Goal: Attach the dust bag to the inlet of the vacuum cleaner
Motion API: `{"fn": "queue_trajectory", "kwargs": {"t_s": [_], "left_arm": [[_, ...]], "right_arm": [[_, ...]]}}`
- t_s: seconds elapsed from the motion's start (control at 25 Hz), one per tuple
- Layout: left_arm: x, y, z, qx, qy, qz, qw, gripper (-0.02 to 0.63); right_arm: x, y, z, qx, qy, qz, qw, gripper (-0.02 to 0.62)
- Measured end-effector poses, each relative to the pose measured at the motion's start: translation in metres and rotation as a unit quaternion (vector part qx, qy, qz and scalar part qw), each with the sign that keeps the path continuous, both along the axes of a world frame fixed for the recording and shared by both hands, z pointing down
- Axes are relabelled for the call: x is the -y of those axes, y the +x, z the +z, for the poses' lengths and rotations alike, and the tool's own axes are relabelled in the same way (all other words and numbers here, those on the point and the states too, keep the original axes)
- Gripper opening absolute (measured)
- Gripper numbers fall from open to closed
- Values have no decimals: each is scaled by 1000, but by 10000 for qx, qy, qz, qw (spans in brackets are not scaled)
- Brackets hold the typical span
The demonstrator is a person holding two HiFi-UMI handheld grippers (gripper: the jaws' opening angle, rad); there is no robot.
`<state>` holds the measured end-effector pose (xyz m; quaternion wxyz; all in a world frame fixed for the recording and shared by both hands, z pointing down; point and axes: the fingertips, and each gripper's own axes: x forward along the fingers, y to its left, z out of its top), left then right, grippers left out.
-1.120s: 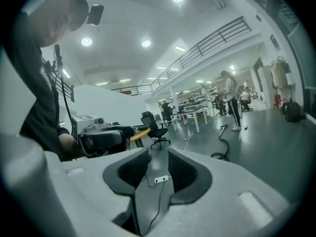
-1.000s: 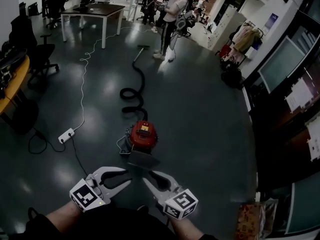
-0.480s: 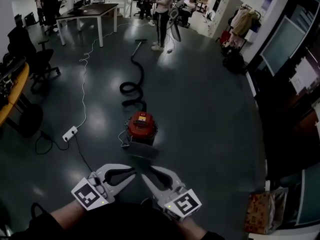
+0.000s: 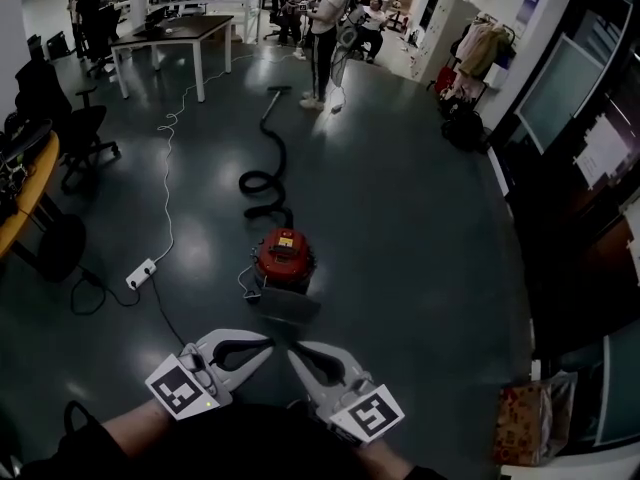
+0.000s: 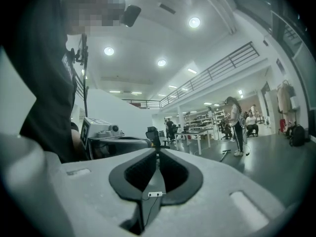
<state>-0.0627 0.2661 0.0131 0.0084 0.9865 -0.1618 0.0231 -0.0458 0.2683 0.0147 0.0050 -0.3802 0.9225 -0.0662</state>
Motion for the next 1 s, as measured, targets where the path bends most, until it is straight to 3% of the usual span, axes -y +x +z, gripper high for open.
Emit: {"fn": "queue_trajectory", "kwargs": {"t_s": [0.12,0.52,1.0], "left_arm": [[-1,-3,1,-48,58,56,10000,3],[-11,-10,12,-32,-208,-11,9998,2],[-10,-9,18,49,-199,-13,9998,3]], "right_arm": [[0,-5,-2,-8,60,-18,10000,5],[-7,-18,-1,-111,254,-38,9996,2],[-6,-19,7,-103,219,-79,9997,3]]}}
